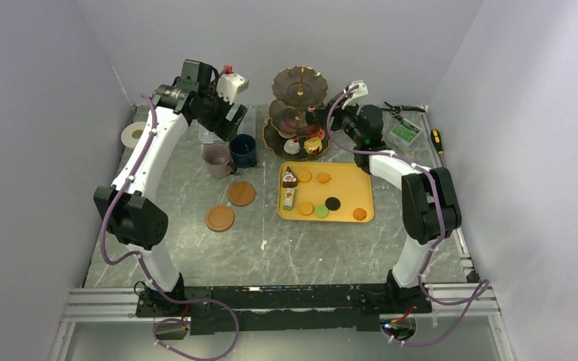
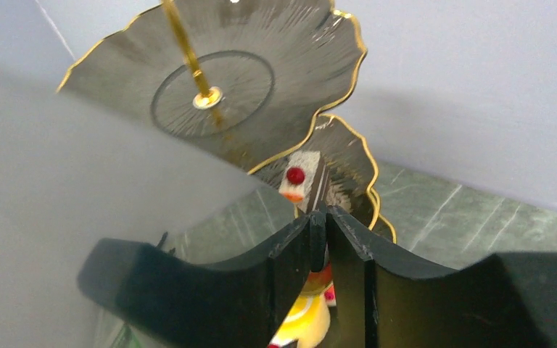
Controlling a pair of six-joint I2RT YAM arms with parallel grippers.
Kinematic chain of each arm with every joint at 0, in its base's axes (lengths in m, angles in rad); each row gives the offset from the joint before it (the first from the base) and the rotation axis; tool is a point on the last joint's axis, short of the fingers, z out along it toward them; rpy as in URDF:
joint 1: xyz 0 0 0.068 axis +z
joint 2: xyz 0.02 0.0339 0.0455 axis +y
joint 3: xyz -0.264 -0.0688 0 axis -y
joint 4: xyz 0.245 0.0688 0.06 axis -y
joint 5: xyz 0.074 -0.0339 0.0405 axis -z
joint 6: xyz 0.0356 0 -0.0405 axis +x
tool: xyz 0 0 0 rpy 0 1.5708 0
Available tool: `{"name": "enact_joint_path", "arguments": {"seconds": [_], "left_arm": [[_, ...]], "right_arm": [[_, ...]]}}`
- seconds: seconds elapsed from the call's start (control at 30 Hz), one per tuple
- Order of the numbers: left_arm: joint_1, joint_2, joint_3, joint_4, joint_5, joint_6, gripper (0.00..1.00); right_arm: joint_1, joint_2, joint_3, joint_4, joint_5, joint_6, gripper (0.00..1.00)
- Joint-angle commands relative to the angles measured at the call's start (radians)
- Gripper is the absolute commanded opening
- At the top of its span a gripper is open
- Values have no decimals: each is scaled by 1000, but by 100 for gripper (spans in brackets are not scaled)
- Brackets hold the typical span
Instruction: Serve the afternoon tea
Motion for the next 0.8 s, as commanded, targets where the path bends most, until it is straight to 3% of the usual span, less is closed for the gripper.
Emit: {"name": "enact_joint_path", "arguments": {"seconds": [0.0,0.27,0.43,0.57,0.77], "left_arm": [[3,-46,-1,16,16,4,93],[3,-53,-8,13,21,-6,93],[4,-56,-11,10,21,-7,93],[3,-61,-16,15,23,-7,93],[3,-60,-16,10,31,-16,93]], "right_arm": [[9,-145,-75,119,-8,9,59],[88,-396,-313,103,81,-1,59],[198,-552,-427,-23,210,-17,60],[332,-605,-470,-176,324,2,61],[497,-606,-567,-171,425,70,62]]}}
